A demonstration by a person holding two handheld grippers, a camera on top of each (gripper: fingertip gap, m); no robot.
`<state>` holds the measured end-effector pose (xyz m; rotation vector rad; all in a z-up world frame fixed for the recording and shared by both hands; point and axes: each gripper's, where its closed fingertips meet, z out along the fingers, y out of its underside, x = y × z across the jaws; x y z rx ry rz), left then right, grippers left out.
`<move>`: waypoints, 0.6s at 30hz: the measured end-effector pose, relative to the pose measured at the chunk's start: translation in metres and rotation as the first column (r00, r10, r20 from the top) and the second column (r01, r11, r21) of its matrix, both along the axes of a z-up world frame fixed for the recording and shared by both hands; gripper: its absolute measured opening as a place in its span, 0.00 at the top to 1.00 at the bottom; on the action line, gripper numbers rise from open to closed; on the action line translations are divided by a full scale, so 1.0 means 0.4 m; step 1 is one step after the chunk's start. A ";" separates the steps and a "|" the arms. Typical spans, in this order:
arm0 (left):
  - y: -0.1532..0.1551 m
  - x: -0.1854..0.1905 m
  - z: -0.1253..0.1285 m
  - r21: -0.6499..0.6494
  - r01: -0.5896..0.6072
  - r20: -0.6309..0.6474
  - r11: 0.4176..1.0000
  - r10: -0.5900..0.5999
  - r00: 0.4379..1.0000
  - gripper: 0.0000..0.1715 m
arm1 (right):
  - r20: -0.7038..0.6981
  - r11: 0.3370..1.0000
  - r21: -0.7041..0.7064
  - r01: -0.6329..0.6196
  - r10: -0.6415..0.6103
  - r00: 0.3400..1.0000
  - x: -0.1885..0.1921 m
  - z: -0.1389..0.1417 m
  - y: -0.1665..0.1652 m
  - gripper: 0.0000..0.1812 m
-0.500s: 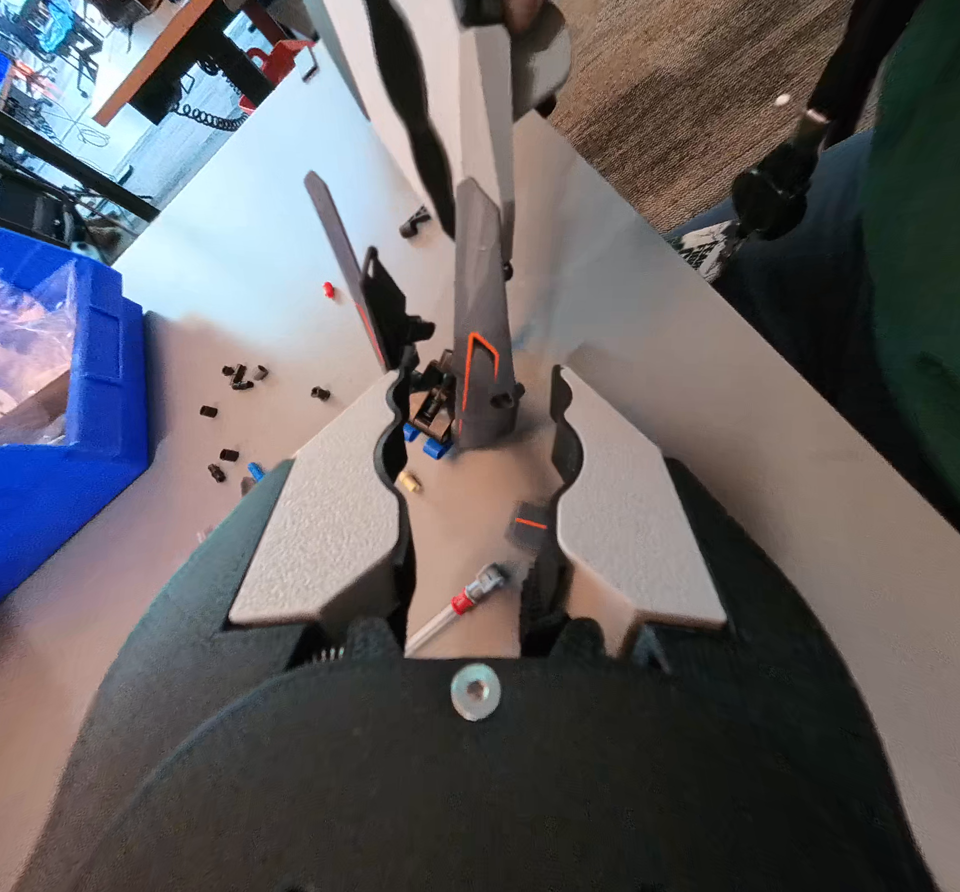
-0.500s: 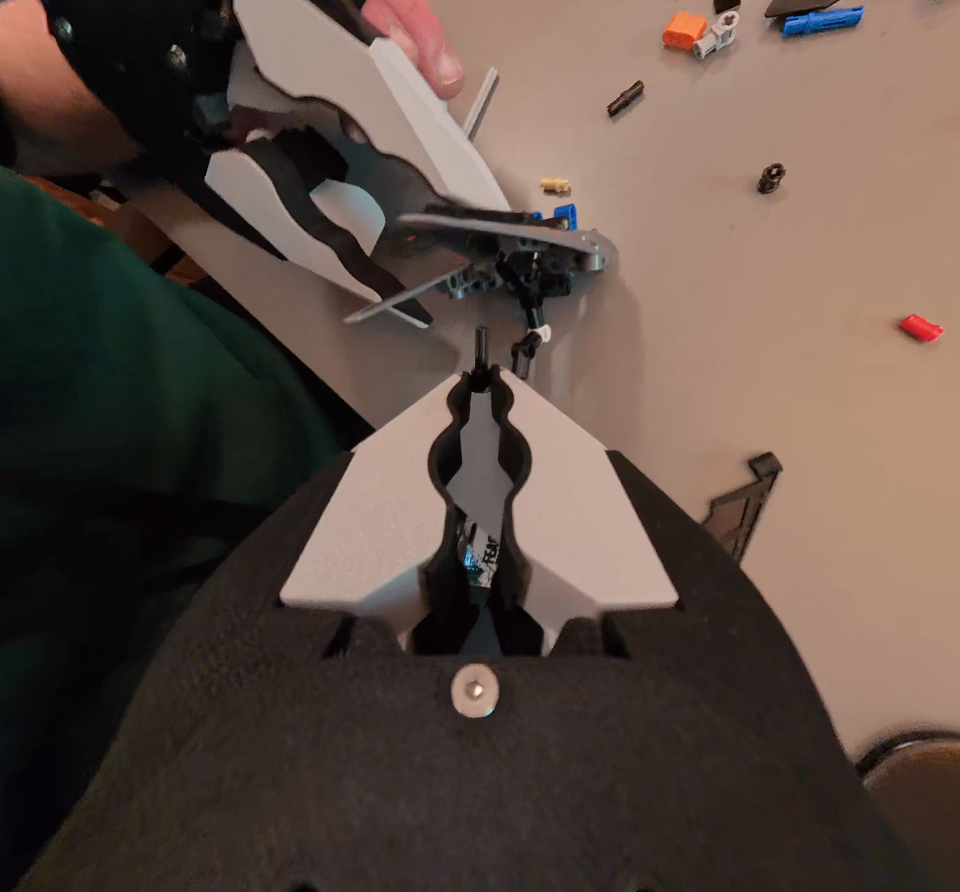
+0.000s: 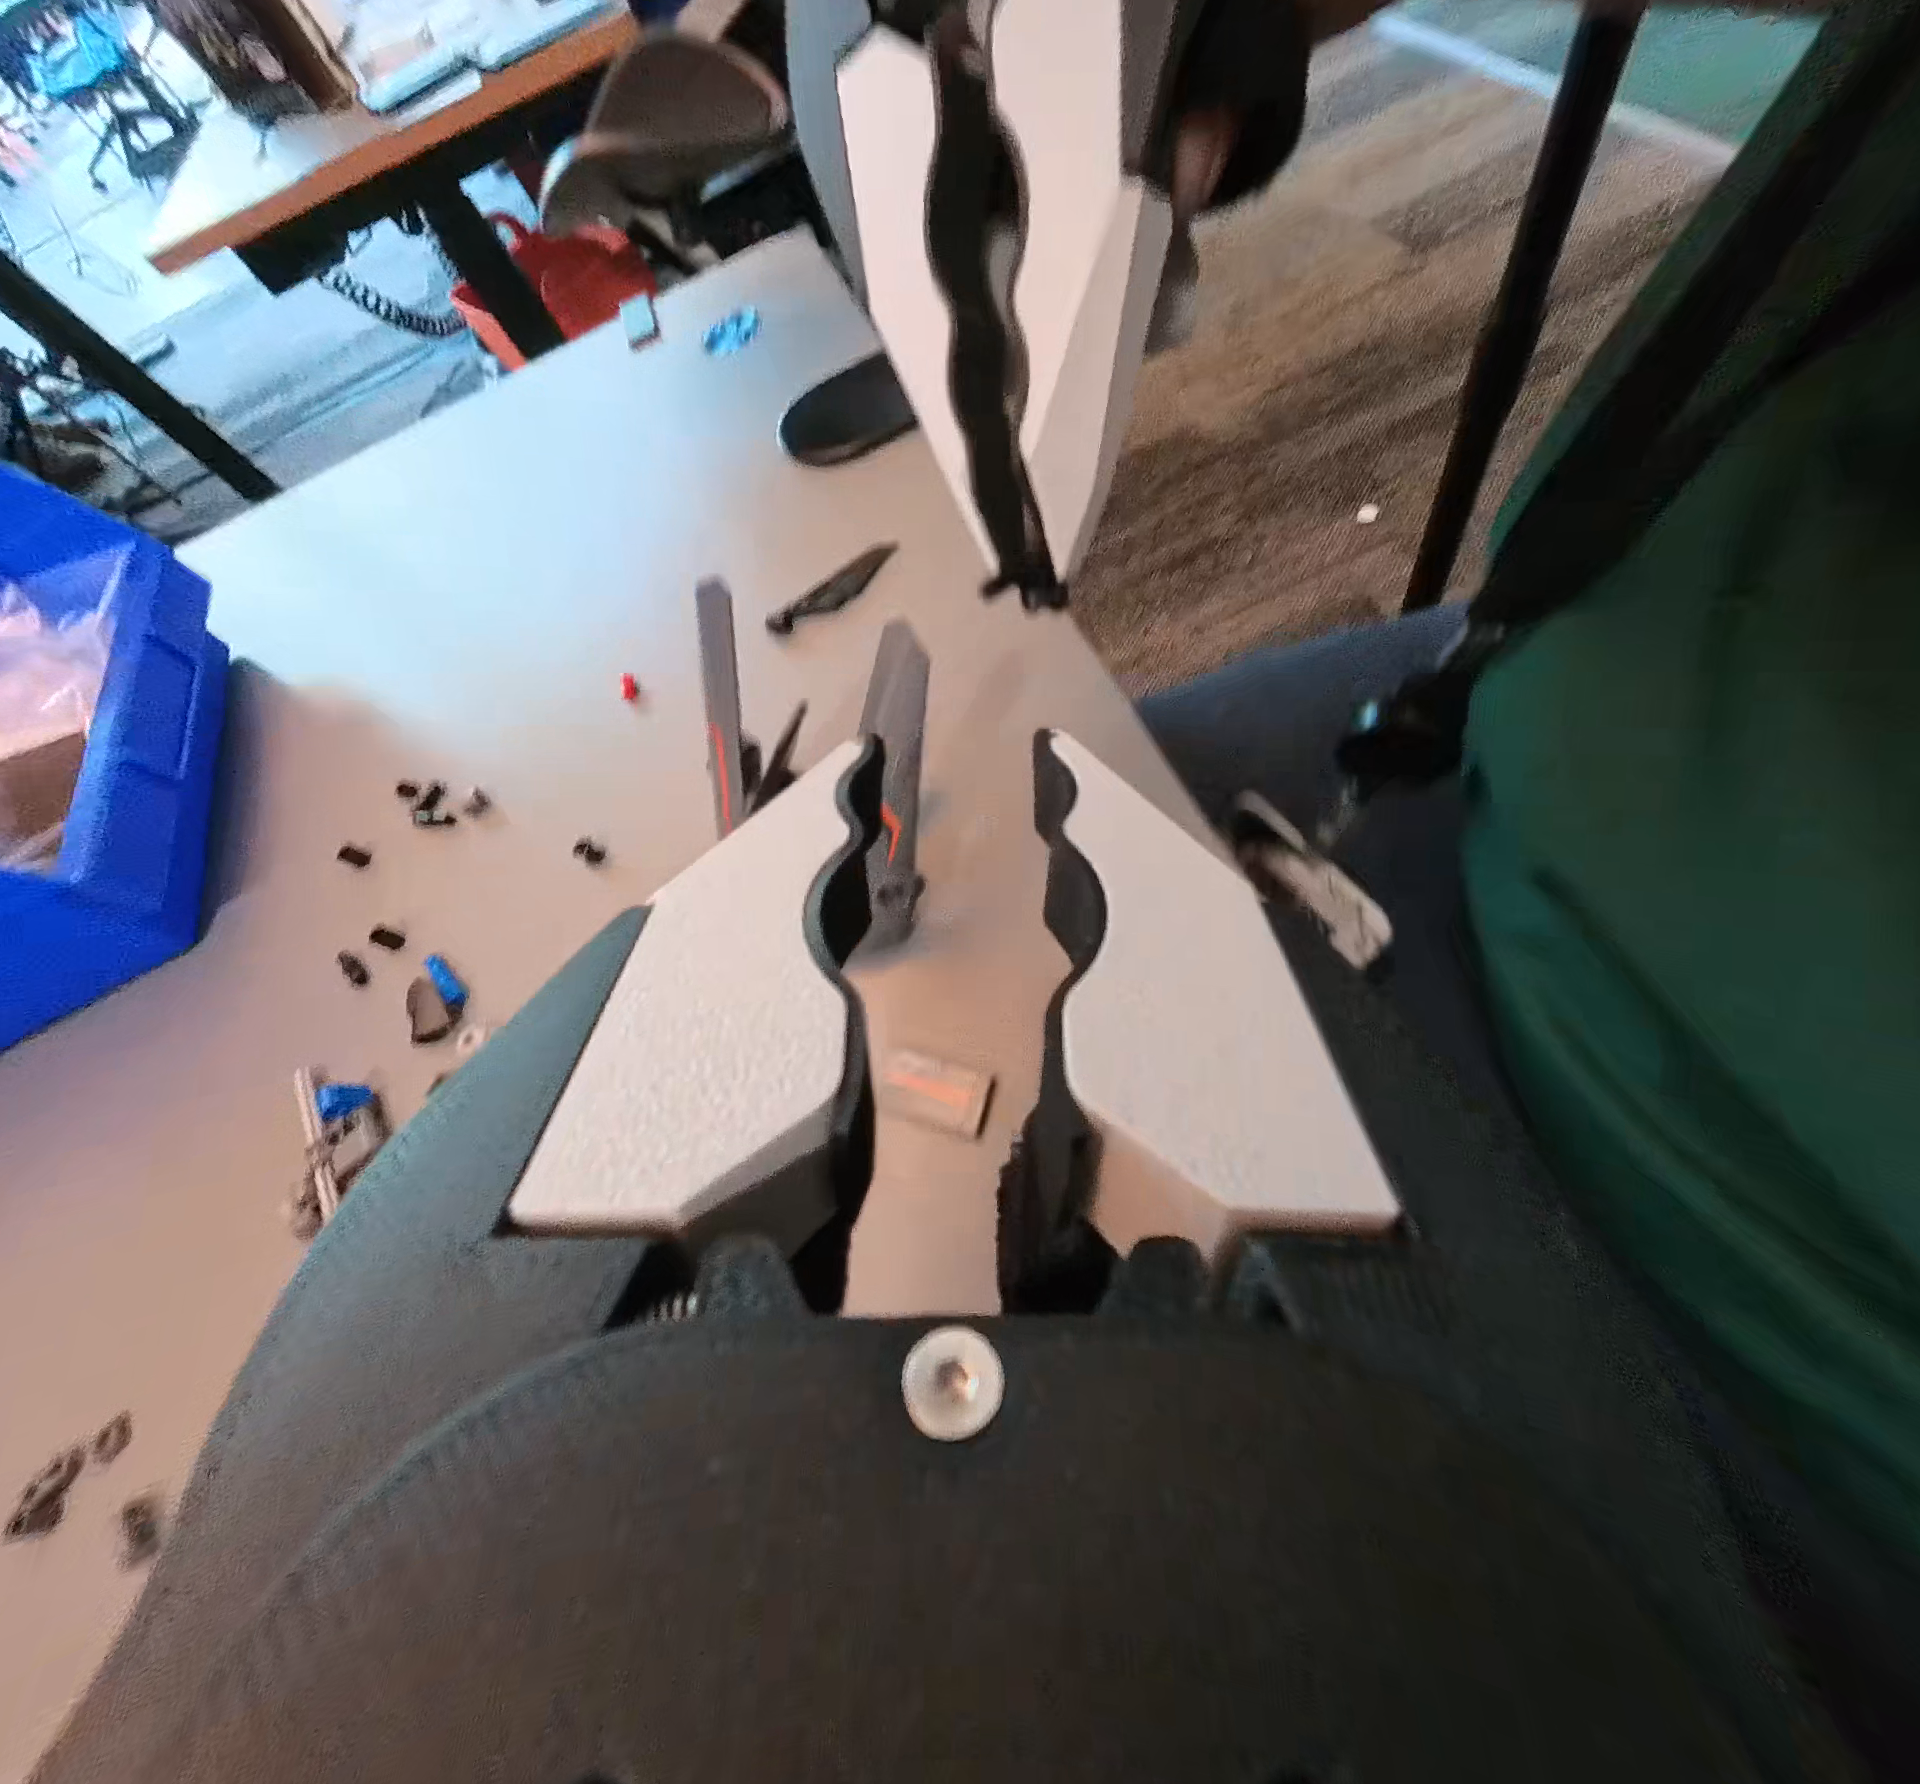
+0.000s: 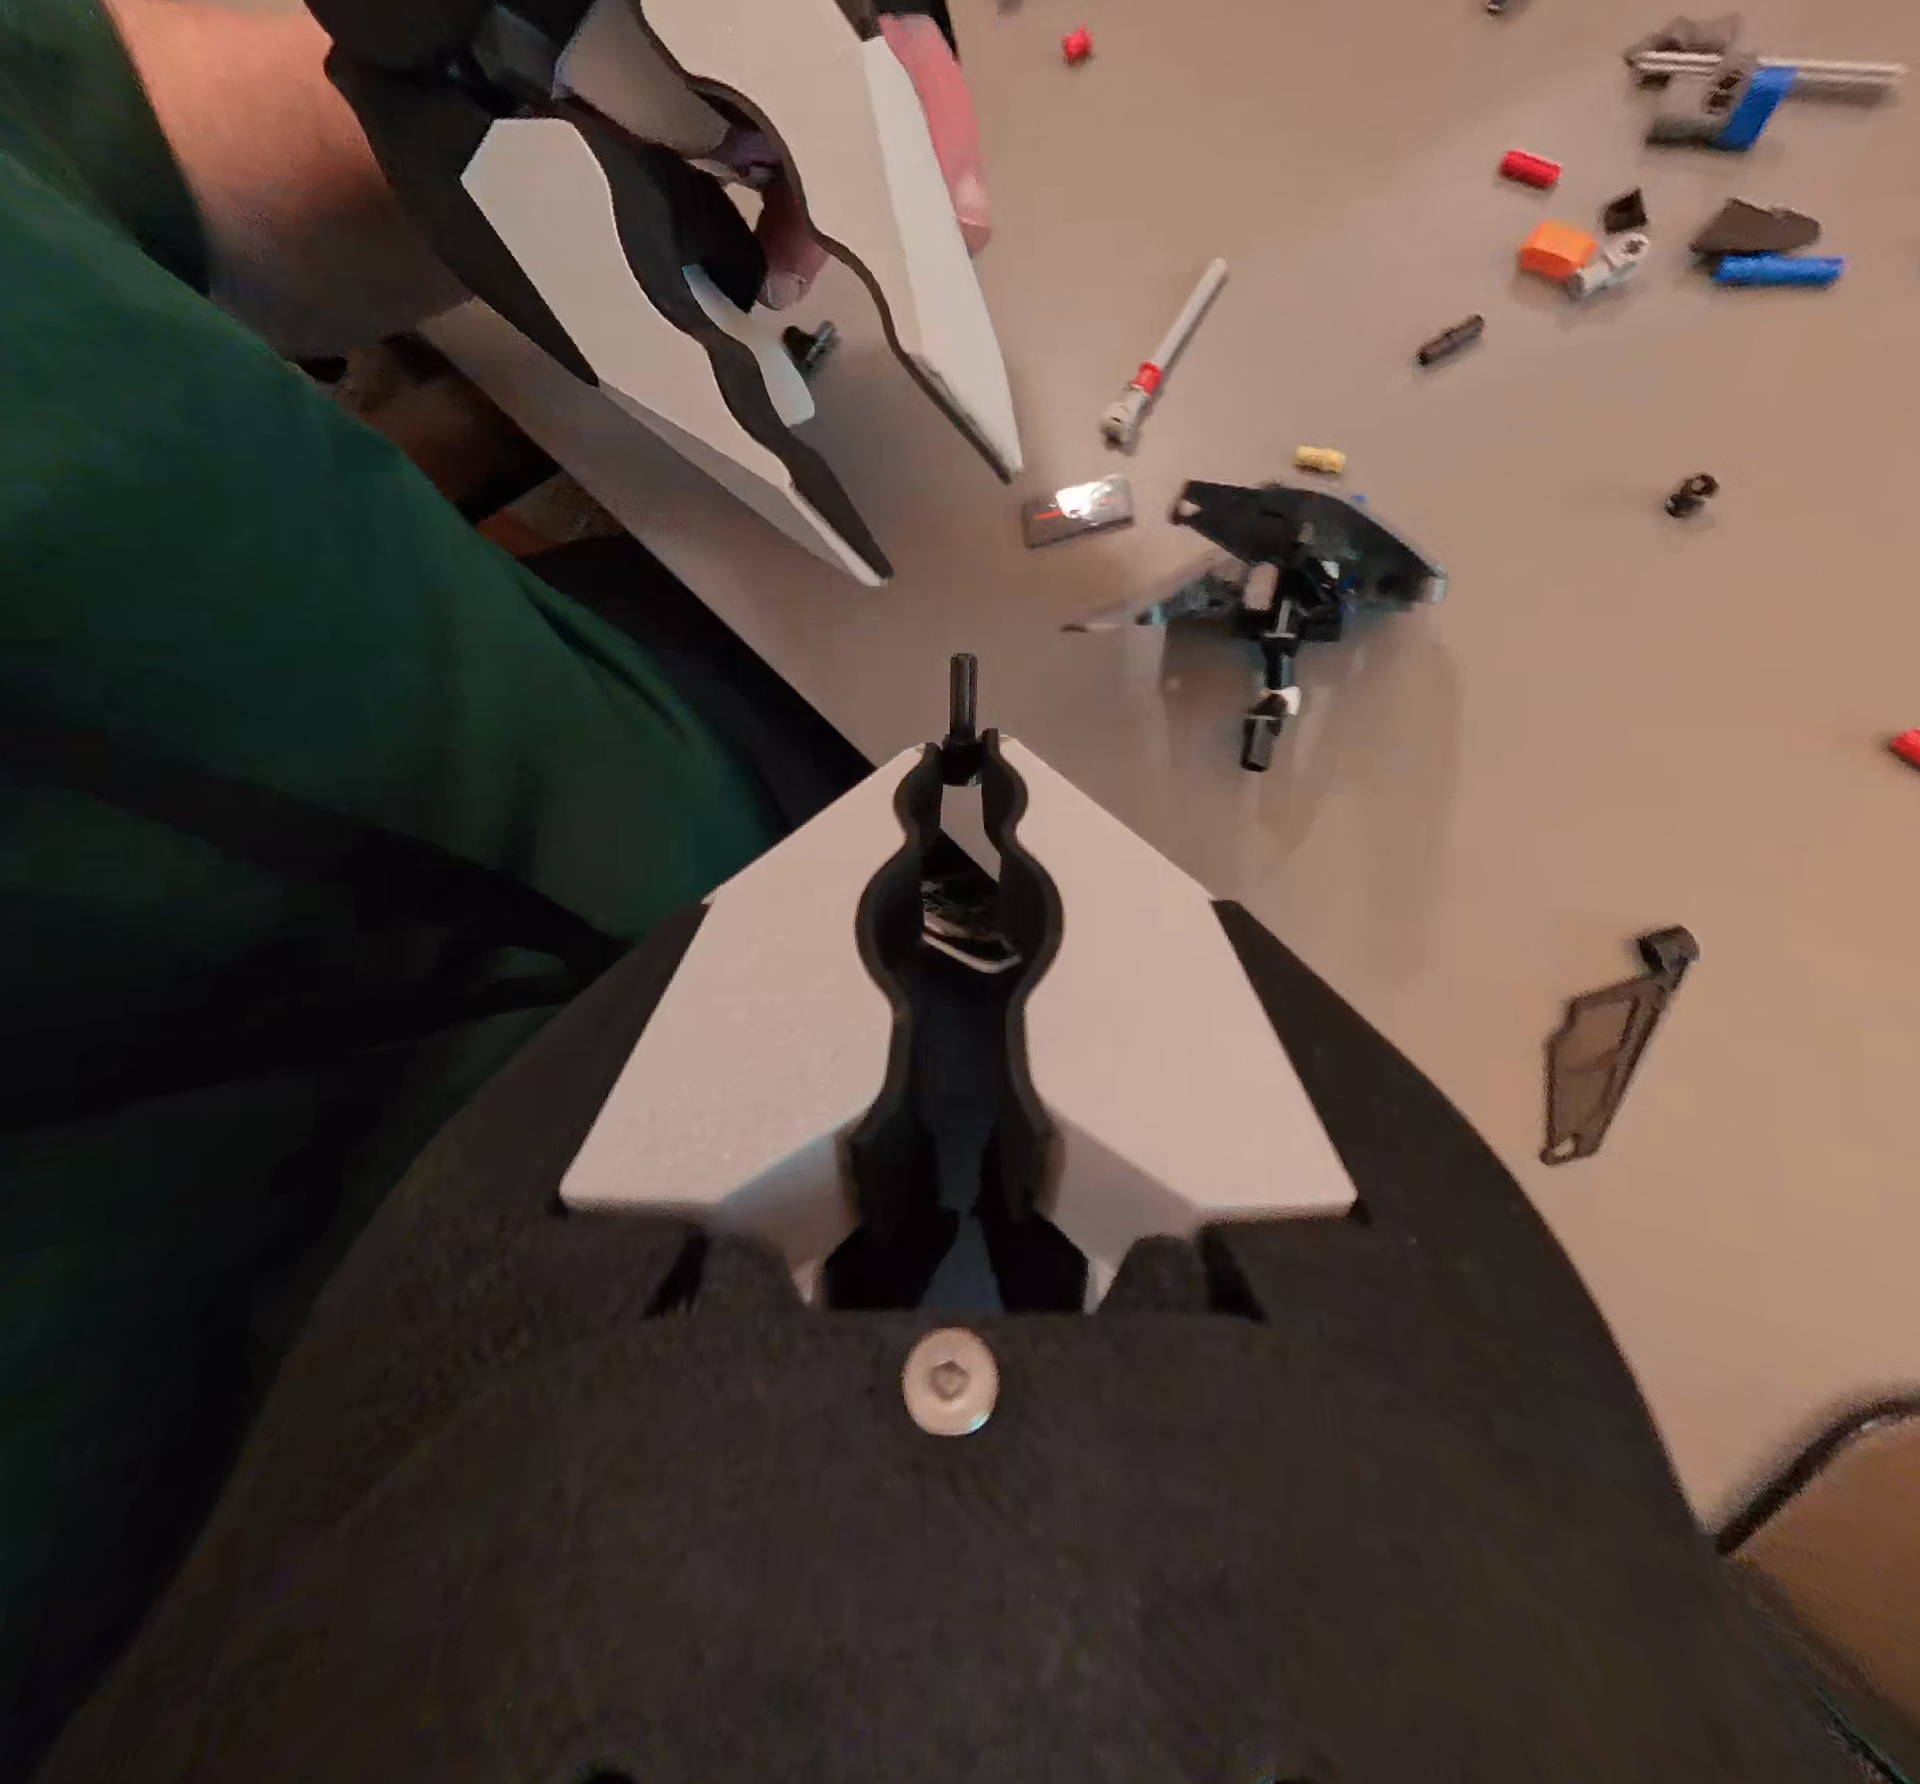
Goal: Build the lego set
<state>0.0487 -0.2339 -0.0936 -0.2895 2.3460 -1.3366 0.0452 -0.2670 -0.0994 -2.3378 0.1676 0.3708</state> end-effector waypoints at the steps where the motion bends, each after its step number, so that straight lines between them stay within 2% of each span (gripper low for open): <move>1: -0.019 -0.011 0.019 -0.026 0.020 -0.002 0.999 -0.021 1.000 0.85 | 0.011 1.000 0.003 -0.017 0.017 1.000 -0.014 0.004 0.004 0.97; 4: -0.063 -0.038 0.040 -0.057 0.077 -0.037 0.995 -0.079 0.996 0.88 | 0.046 0.998 0.008 -0.054 0.054 0.997 -0.047 0.014 0.016 0.97; 11: -0.085 -0.084 0.043 -0.080 0.115 -0.102 0.990 -0.123 0.987 1.00 | 0.113 0.995 0.001 -0.103 0.103 0.988 -0.097 0.031 0.024 0.97; 17: -0.078 -0.103 0.072 -0.162 0.107 -0.113 0.981 -0.126 0.985 1.00 | 0.119 0.993 0.051 -0.106 0.100 0.988 -0.114 0.056 0.031 0.97; 18: -0.075 -0.105 0.081 -0.184 0.104 -0.114 0.977 -0.127 0.985 0.97 | 0.121 0.993 0.054 -0.107 0.100 0.988 -0.116 0.059 0.030 0.97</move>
